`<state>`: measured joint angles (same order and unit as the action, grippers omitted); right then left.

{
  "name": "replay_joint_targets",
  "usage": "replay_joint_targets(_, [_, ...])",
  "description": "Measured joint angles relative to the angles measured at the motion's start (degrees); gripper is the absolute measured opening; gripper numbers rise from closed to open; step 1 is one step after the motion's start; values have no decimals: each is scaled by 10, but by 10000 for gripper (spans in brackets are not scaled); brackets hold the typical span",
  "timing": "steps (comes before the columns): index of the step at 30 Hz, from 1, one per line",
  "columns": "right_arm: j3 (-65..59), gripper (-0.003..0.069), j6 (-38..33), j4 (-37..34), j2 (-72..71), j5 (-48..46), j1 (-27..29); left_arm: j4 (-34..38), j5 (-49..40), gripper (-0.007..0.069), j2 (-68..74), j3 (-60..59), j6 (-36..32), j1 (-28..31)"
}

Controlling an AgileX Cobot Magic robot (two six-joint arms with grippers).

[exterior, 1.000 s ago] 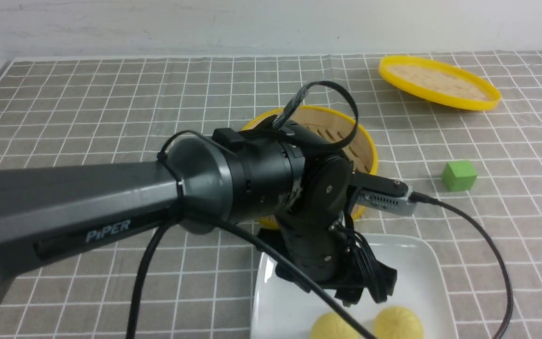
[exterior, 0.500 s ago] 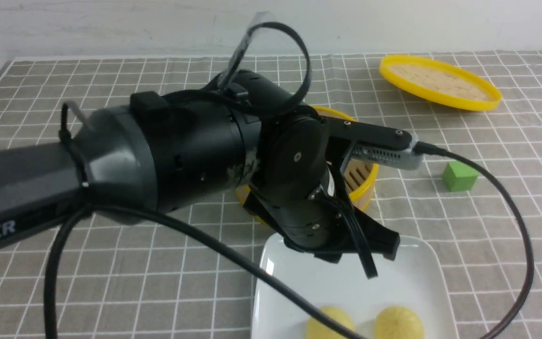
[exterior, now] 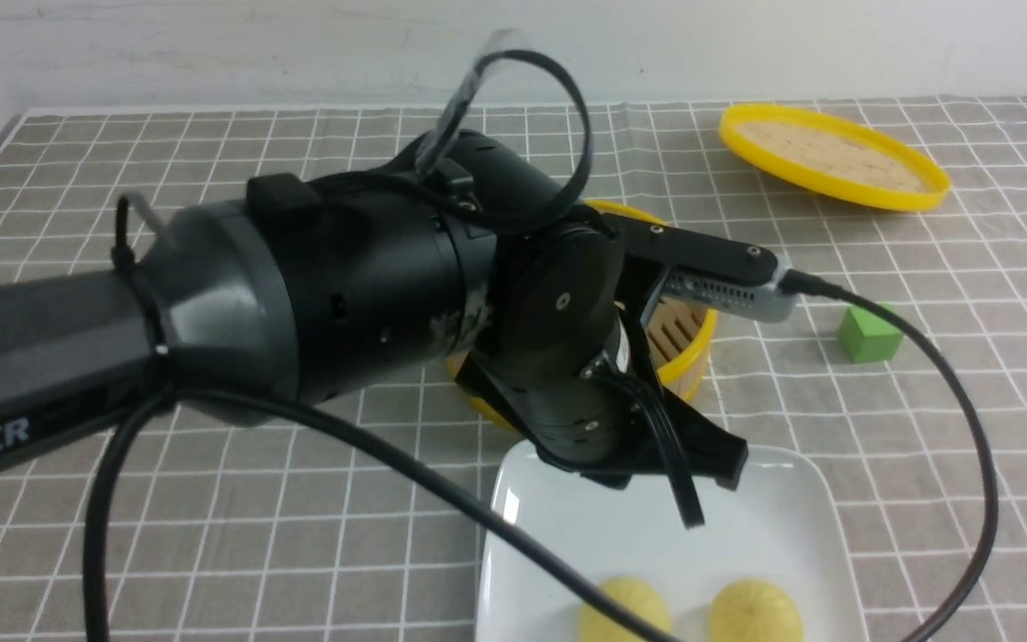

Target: Put the steamed buns into the plate on the grey tablecloth.

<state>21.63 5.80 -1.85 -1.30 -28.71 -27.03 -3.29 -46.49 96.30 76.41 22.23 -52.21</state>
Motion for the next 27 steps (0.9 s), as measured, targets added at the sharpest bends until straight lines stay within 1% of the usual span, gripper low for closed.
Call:
replay_joint_targets(11, [-2,4,0,0,0,2,0,-15,2,2,-5,0,12,0])
replay_joint_targets(15, [-21,8,0,0,1,13,26,-22,2,3,-23,0,14,0])
replay_joint_targets(16, [-37,10,0,0,1,15,47,-28,2,4,-32,0,14,-1])
replay_joint_targets(17, [-39,10,0,0,1,16,51,-30,2,4,-33,0,14,-1])
replay_joint_targets(18, [-68,13,0,0,1,22,85,-44,1,5,-49,0,15,-1])
replay_joint_targets(19, [-84,15,0,0,1,23,104,-52,-1,6,-58,0,15,-1])
replay_joint_targets(20, [-88,15,0,0,1,23,108,-56,-1,6,-60,0,15,-1])
replay_joint_targets(21, [-101,16,0,1,1,24,124,-64,-3,7,-69,0,15,-1])
replay_joint_targets(23, [-143,19,0,10,1,25,168,-91,-9,10,-102,0,15,-1])
replay_joint_targets(27, [-190,23,0,13,1,18,214,-140,-25,11,-164,0,15,-1])
